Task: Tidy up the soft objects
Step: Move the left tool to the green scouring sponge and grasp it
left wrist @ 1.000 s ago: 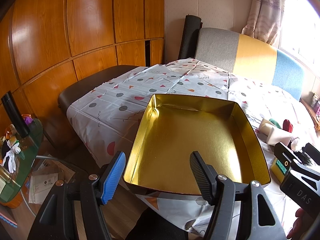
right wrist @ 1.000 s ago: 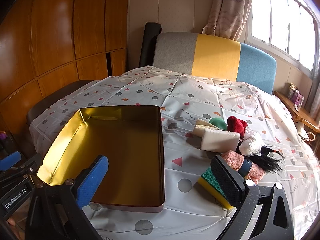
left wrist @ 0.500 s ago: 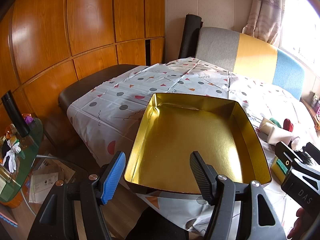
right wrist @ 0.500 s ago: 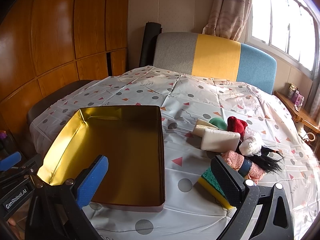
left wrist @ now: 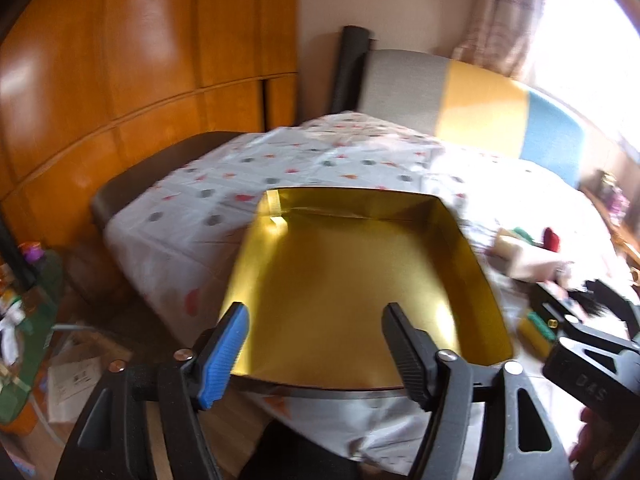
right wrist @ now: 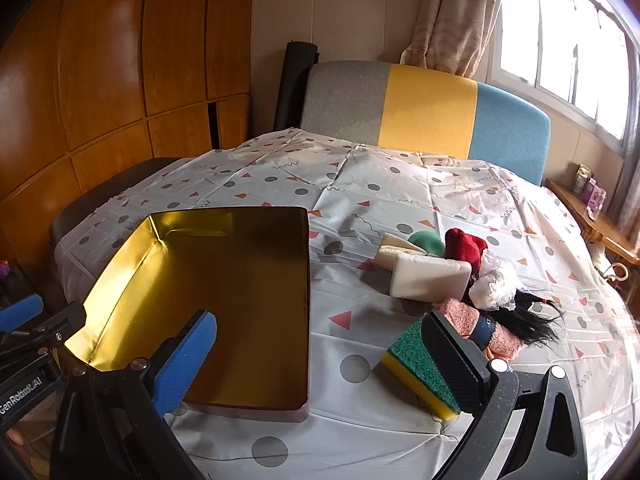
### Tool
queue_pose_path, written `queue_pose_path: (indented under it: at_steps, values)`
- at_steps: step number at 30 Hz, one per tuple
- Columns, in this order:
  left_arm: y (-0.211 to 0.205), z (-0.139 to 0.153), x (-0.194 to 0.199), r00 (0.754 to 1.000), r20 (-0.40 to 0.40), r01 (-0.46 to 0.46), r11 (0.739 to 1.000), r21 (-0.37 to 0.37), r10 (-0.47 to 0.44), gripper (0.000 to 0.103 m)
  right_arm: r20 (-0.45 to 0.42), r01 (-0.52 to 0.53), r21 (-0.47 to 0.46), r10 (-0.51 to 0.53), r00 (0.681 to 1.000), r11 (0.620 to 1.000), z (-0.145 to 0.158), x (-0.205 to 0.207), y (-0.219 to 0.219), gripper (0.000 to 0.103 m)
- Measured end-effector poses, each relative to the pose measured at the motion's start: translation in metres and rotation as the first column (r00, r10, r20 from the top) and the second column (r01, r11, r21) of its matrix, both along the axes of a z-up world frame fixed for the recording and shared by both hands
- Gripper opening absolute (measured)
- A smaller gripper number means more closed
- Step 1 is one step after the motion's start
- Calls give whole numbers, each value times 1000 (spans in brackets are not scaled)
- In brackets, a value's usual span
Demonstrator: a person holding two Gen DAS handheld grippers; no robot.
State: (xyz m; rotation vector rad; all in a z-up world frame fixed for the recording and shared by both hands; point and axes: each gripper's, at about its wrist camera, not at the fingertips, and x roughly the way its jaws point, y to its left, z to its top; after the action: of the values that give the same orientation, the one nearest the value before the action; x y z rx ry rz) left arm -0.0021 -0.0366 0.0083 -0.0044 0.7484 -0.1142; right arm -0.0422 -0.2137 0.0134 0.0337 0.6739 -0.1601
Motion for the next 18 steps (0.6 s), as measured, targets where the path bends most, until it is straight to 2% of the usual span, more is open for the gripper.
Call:
queue_pose_path:
  at_steps: [4, 6, 9, 13, 16, 18]
  values:
    - [-30, 6, 3, 990, -10, 137, 990, -29, -137, 75, -16, 68, 70, -67, 998, 995, -2, -7, -56, 103]
    - [-50, 9, 5, 977, -25, 213, 976, -44, -214, 75, -34, 113, 114, -110, 993, 987, -3, -13, -94, 103]
    - [-84, 9, 8, 948, -56, 310, 949, -57, -313, 75, -70, 214, 158, -205, 976, 964, -6, -26, -154, 103]
    - [-129, 2, 12, 904, -118, 403, 912, -80, -410, 75, -100, 338, 124, -327, 940, 933, -12, -45, -215, 103]
    - [-161, -4, 14, 875, -167, 445, 891, -91, -454, 75, -108, 388, 132, -375, 921, 912, -23, -57, -244, 103]
    - [-187, -14, 21, 846, -238, 460, 879, -126, -477, 75, -108, 408, 151, -395, 912, 901, -31, -62, -255, 103]
